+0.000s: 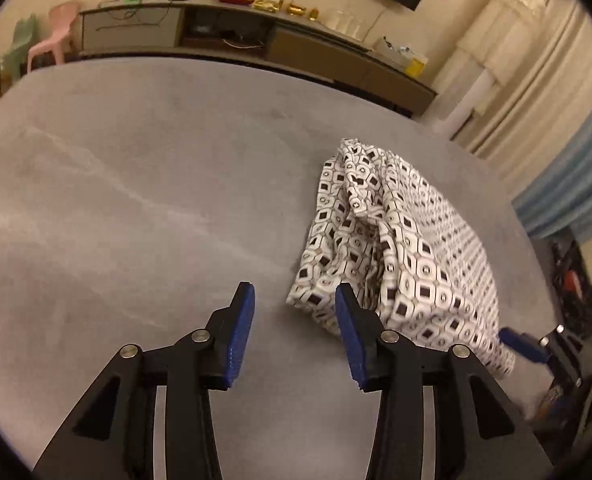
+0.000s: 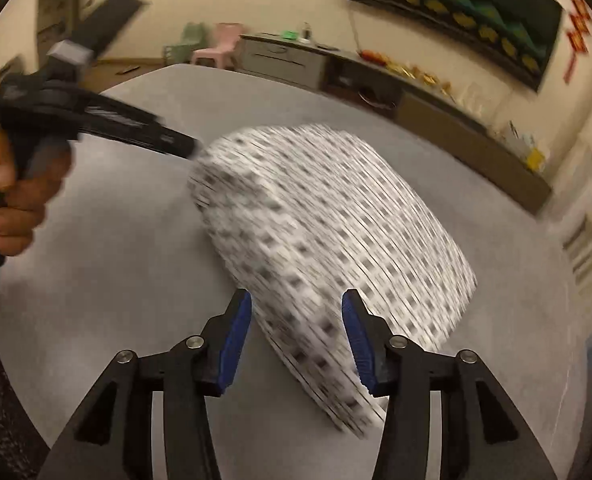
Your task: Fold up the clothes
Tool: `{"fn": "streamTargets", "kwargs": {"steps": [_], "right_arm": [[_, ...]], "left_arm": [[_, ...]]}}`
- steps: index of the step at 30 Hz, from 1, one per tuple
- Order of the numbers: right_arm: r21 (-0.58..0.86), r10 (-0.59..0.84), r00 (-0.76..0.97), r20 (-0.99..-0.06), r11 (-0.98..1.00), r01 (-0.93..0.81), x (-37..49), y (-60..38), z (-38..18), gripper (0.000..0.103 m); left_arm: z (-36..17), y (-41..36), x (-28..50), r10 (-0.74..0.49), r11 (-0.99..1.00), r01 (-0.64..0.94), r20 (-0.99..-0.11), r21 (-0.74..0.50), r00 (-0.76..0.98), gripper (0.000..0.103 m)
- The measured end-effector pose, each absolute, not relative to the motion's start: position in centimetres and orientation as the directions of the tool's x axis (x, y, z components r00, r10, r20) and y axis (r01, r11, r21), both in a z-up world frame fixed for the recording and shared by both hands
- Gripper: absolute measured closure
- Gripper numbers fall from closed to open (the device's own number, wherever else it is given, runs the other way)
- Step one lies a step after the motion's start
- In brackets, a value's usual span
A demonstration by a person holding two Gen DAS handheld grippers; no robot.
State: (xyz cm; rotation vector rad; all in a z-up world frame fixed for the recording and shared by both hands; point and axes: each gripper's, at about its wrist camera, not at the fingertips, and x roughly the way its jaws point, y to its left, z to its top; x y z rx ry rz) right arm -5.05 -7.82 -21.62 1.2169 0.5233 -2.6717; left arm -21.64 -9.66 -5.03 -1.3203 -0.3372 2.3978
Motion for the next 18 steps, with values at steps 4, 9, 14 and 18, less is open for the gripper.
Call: {"fn": "streamTargets", "kwargs": {"steps": [4,9,14,18], "right_arm": [[-0.361,0.071,-0.622,-0.780,-0.863,0.353,-8.4,-11.8,-23.9,0.059],[-0.137,-0.033,-0.566,-0.824,-0.957,0.256,-10.6,-9.1,-21.5,0.089],[0.147,-0.187,-0.592,-0.784,-0.982,0.116,-11.7,-6.6,-19.2,0.089],[0.119,-0.161,-0.520,-0.839,-0.986,0.115,-11.4,-9.8,-23.2,0.086]], "left_arm": [[-6.6,-9.9,-23.2,0.508,-0.857,-0.193,-0.724,-0.477,-0.467,0.055],[-7.9,-11.2,-23.8,0.593,-0.794,-0.153,-0.695,-0.588,-0.407,0.052],[-9.1,-10.8,-23.7,0.635,-0.757,-0.120,-0.680,-0.642,-0.366,0.051],[-8.9,-10.8,-23.5,0.615,-0.775,-0.127,-0.692,-0.619,-0.378,0.051]]}}
